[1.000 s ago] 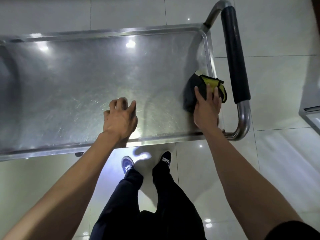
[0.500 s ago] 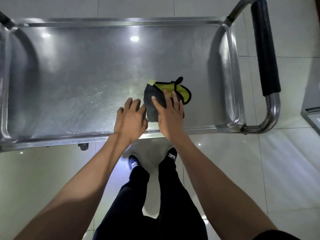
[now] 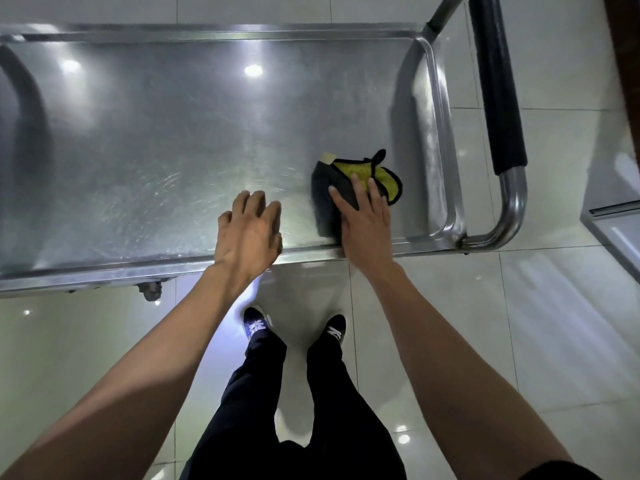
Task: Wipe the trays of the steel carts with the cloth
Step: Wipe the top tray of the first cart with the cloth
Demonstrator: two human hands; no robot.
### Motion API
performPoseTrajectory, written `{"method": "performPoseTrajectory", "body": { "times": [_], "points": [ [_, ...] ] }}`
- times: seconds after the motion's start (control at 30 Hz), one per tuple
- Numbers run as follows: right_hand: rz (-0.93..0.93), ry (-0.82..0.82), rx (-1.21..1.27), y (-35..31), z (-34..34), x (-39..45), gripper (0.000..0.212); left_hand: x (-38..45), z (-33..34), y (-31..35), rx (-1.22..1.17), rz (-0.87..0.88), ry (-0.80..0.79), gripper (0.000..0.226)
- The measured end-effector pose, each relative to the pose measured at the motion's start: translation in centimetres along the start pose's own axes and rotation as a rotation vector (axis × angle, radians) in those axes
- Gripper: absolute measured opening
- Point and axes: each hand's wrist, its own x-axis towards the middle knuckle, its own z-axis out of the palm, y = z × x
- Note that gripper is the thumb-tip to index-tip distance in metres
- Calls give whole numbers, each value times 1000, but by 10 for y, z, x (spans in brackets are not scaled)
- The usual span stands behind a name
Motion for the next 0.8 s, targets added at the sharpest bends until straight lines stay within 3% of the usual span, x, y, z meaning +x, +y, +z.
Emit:
{"method": "performPoseTrajectory", "body": {
  "times": [0.13, 0.3, 0.6, 0.7, 0.8],
  "points": [
    [113, -3, -32, 78, -22, -15, 57, -5, 9, 30, -34, 49, 2, 19],
    [220, -4, -68, 131, -38, -27, 59, -2, 14, 50, -56, -1, -75, 31],
    [224, -3, -49, 97, -25, -44, 64, -12, 9, 43, -17, 61, -121, 39],
    [174, 46, -38, 63, -15, -56, 63, -17, 6, 38, -71, 86, -167, 34],
    [120, 37, -37, 22, -1, -66, 68, -29, 8, 31, -103, 56, -85, 23]
  ]
}}
